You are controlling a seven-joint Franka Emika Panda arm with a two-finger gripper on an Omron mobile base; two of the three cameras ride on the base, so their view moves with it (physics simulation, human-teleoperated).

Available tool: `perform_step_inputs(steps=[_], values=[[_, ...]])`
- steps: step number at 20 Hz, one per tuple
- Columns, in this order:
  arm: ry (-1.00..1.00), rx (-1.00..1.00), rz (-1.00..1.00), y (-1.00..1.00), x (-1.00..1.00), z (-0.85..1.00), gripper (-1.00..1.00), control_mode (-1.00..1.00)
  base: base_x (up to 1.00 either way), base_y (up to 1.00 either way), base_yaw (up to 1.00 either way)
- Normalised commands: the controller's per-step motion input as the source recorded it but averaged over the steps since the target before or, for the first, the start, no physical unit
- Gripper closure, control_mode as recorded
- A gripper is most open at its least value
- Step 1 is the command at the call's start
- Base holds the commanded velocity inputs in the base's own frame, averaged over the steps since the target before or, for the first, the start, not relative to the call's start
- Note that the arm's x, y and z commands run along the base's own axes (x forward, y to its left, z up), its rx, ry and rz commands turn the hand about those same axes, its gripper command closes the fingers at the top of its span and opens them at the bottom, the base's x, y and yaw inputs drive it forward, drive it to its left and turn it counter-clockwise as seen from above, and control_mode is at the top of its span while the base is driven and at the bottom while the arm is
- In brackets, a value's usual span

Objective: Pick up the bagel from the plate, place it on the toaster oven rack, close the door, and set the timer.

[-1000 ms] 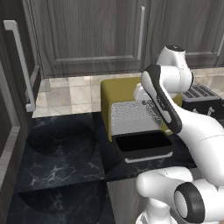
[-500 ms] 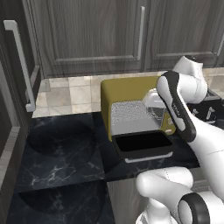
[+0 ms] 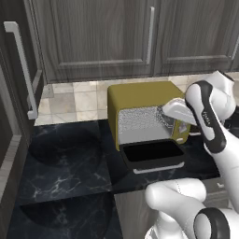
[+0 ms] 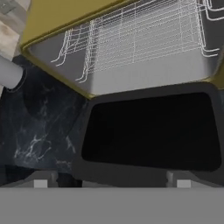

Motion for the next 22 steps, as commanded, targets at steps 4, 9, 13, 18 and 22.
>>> perform_step_inputs(steps=[4, 9, 13, 18, 22], values=[[-0.02, 0.18, 0.00, -0.01, 0.06, -0.08, -1.00, -1.00, 0.00, 0.00, 0.00], [-0.05, 0.19, 0.00, 0.00, 0.08, -0.14, -1.00, -1.00, 0.00, 0.00, 0.00], [-0.11, 0.16, 0.00, 0.00, 0.03, -0.22, -1.00, -1.00, 0.00, 0.00, 0.00], [-0.13, 0.08, 0.00, 0.00, 0.04, -0.18, -1.00, -1.00, 0.00, 0.00, 0.00], [-0.10, 0.03, -0.01, 0.00, 0.16, -0.16, -1.00, -1.00, 0.00, 0.00, 0.00]])
